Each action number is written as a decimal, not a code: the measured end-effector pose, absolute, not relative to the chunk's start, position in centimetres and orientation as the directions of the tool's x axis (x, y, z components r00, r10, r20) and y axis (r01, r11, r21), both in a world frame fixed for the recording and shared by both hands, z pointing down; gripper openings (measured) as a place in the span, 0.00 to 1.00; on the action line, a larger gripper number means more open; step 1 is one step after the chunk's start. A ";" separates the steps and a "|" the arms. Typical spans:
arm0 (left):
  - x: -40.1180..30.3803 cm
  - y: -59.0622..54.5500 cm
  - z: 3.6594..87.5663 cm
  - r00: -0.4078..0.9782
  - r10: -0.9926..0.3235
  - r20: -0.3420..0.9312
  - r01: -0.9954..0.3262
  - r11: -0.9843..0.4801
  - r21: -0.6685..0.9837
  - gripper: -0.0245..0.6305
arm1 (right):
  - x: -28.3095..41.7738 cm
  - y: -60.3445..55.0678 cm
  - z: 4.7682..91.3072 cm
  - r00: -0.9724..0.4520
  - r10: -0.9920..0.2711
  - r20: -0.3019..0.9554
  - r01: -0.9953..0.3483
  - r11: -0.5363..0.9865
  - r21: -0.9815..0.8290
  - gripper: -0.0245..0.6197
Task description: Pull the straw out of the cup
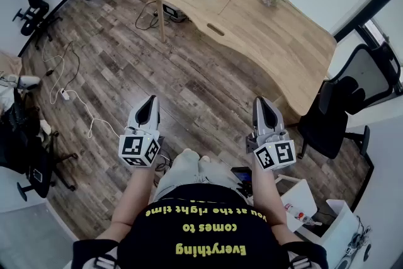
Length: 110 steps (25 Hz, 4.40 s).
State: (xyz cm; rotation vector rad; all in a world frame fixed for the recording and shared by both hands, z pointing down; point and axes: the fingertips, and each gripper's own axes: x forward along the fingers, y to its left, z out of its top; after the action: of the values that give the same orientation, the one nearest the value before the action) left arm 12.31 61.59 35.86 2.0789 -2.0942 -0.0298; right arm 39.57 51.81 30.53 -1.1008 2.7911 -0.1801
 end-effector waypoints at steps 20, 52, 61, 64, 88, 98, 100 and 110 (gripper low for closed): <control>14.8 59.0 36.0 -0.039 -0.992 0.118 -0.990 0.055 0.133 0.04 | 41.0 49.1 29.8 -0.768 -0.628 -0.123 -0.599 0.773 -0.208 0.05; 4.3 35.4 36.1 0.017 -0.994 0.109 -0.990 -0.001 0.144 0.04 | 30.1 28.2 29.5 -0.766 -0.631 -0.123 -0.601 0.770 -0.215 0.05; 2.0 31.1 36.2 0.033 -0.995 0.091 -0.987 -0.018 0.159 0.04 | 26.8 23.8 30.7 -0.765 -0.636 -0.106 -0.607 0.766 -0.214 0.05; 1.2 30.3 35.8 0.044 -0.996 0.078 -0.988 -0.032 0.150 0.04 | 25.7 23.3 30.8 -0.763 -0.637 -0.105 -0.608 0.764 -0.218 0.05; -4.7 25.2 38.1 -0.041 -0.992 0.121 -0.985 0.061 0.164 0.04 | 19.7 14.7 31.0 -0.802 -0.583 -0.133 -0.539 0.801 -0.259 0.05; -7.3 17.6 38.3 -0.048 -0.989 0.139 -0.984 0.071 0.162 0.04 | 15.9 6.0 32.0 -0.817 -0.566 -0.113 -0.515 0.803 -0.300 0.05; -8.2 16.3 38.2 -0.058 -0.988 0.145 -0.983 0.081 0.162 0.04 | 14.7 4.4 32.1 -0.828 -0.551 -0.106 -0.499 0.810 -0.309 0.05; -12.0 9.0 37.0 -0.089 -0.987 0.134 -0.984 0.108 0.143 0.04 | 11.4 -3.8 31.1 -0.834 -0.536 -0.131 -0.480 0.821 -0.310 0.05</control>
State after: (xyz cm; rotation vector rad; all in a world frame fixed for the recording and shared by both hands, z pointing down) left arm -12.04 9.03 36.95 1.9762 -2.1839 -0.0240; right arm 11.40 -3.85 31.13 -0.7889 2.7921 -0.3918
